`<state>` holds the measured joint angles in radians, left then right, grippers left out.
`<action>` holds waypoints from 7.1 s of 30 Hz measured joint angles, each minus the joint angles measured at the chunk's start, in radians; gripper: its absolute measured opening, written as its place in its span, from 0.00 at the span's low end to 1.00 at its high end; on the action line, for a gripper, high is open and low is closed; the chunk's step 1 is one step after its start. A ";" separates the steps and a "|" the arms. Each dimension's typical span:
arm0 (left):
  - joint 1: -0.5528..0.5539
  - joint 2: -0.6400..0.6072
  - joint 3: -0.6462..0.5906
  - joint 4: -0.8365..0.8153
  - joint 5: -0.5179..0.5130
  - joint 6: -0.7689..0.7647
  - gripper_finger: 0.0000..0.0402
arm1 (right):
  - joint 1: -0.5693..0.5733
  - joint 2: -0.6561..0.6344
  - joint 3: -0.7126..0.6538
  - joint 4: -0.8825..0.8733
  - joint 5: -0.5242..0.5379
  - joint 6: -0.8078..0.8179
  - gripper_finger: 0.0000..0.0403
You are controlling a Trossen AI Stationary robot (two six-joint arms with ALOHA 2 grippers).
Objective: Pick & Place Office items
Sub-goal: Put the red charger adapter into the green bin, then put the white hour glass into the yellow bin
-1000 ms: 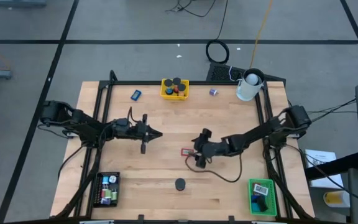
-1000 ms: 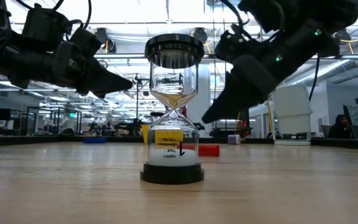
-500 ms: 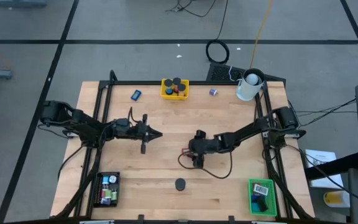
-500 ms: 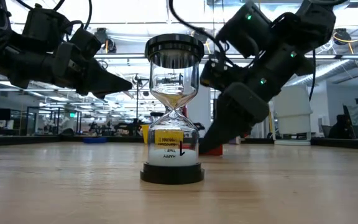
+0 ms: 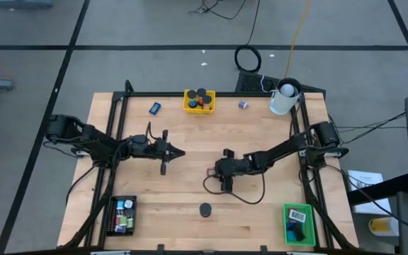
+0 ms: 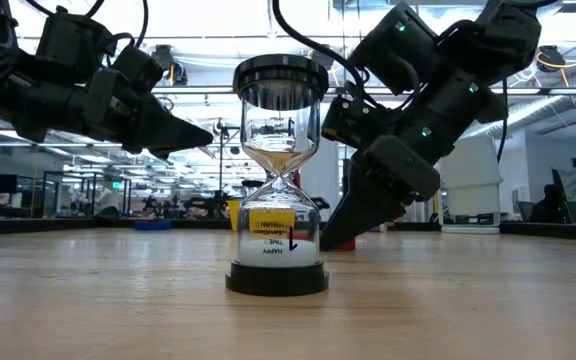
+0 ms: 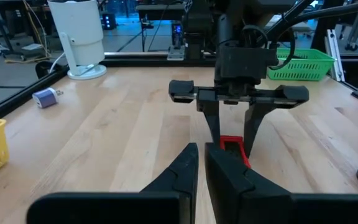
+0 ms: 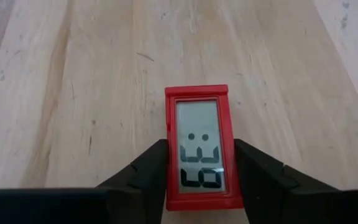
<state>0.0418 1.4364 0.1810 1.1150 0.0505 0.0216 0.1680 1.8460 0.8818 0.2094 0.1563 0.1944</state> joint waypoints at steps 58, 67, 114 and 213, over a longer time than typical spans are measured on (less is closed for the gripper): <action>0.000 0.000 0.000 -0.012 -0.001 -0.002 0.09 | 0.928 -0.526 0.134 -1.338 -0.189 1.713 0.39; 0.000 0.000 0.000 -0.015 -0.001 -0.005 0.09 | 0.932 -0.490 0.122 -1.225 -0.208 1.701 0.40; 0.000 0.000 0.000 -0.019 -0.001 0.001 0.09 | 0.627 -0.531 0.038 -1.040 0.075 0.904 0.02; -0.547 0.334 0.694 -0.690 -0.252 -0.236 0.91 | -0.003 -0.293 -0.597 0.854 0.286 0.004 0.18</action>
<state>-0.5054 1.7709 0.8752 0.4248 -0.2012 -0.2147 0.1650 1.5528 0.2852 1.0630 0.4423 0.1980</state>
